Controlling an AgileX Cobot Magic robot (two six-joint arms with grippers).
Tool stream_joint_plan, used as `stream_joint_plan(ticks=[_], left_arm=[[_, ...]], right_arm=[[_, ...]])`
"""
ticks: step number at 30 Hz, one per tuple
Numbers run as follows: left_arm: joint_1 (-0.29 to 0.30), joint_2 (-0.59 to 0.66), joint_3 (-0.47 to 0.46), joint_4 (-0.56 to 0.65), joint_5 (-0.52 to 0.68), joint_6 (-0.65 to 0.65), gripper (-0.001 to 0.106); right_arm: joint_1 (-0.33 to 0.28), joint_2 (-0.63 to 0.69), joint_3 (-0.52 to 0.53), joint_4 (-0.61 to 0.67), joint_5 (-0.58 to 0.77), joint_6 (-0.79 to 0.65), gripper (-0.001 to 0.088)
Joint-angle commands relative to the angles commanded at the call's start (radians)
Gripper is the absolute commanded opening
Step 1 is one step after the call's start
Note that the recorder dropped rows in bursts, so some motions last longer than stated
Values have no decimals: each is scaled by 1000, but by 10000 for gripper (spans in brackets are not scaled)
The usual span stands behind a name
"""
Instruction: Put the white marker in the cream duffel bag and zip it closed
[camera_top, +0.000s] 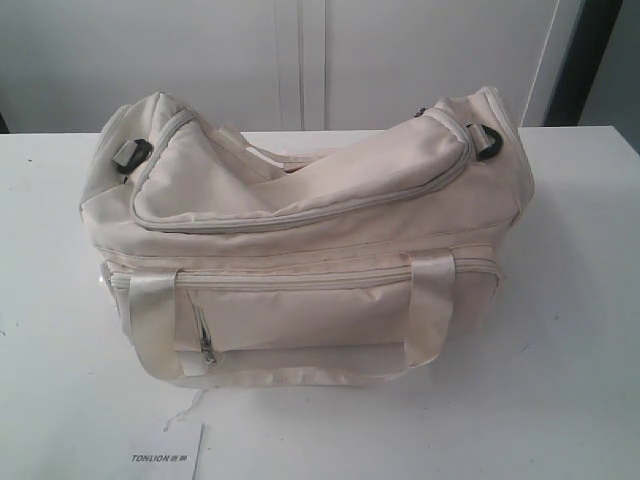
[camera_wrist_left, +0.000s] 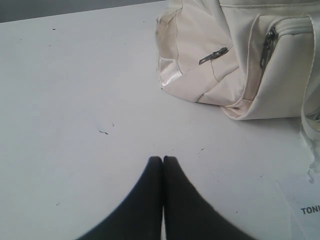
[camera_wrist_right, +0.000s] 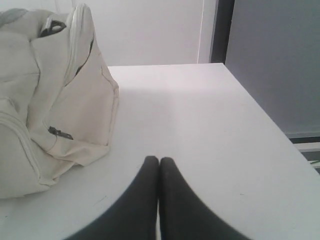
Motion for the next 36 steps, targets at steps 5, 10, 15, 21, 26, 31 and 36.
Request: stream_joint_plan(ticks=[5,10,15,21,26,31,36], left_arm=[[0,0,0,0,0,0,0],[0,0,0,0,0,0,0],[0,0,0,0,0,0,0],[0,0,0,0,0,0,0],[0,0,0,0,0,0,0],[0,0,0,0,0,0,0],[0,0,0,0,0,0,0]], right_arm=[[0,0,0,-33,15,0,0],[0,0,0,-40,42,0,0],[0,0,0,-40,40,0,0],[0,0,0,-40,40,0,0],[0,0,0,-40,40,0,0],[0,0,0,-38,41,0,0],[0,0,0,-38,41,0,0]])
